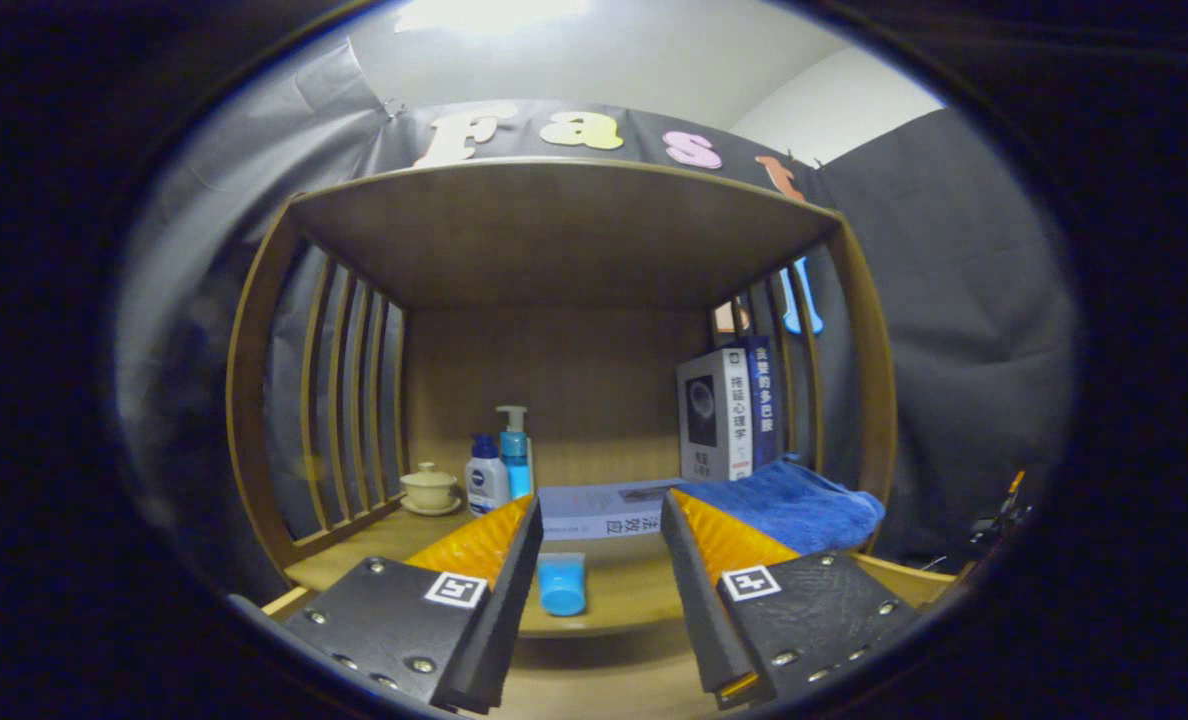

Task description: Pull open the drawer, take out the items inside it, and place them on the countertop above the cabinet.

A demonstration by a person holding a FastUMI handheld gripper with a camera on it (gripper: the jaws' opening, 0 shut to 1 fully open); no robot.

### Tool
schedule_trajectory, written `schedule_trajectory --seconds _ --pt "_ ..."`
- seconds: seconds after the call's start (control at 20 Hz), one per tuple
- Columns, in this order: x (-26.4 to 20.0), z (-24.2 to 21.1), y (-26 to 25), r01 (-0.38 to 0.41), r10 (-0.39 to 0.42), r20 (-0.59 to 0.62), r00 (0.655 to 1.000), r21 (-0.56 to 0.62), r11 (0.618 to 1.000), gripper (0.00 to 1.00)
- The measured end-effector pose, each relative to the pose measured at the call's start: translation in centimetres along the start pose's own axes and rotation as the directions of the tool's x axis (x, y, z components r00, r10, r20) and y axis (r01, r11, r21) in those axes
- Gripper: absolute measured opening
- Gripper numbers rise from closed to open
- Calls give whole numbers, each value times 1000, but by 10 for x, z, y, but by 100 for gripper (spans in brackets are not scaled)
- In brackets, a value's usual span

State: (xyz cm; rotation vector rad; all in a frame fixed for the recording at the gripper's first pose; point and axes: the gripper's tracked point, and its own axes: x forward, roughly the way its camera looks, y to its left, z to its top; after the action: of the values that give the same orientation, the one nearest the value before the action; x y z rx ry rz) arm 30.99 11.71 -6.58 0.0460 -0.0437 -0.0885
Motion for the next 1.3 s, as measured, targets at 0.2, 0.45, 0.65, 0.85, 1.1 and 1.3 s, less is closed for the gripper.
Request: schedule_trajectory --seconds 0.2,0.45,0.65,0.85,1.1,1.3 --pt "-41 15 -25 1 -1 -2 1000 19 1000 71" --pt "-116 -18 -47 -20 10 -130 991 -69 997 71" --pt "-165 -41 -52 -19 1 -200 980 -87 996 85" --pt "-192 -70 -35 -70 44 -266 963 -92 993 93" --pt "-196 -109 -22 -108 60 -353 934 -116 987 95" --pt "-189 -129 -16 -119 69 -388 919 -106 987 97"
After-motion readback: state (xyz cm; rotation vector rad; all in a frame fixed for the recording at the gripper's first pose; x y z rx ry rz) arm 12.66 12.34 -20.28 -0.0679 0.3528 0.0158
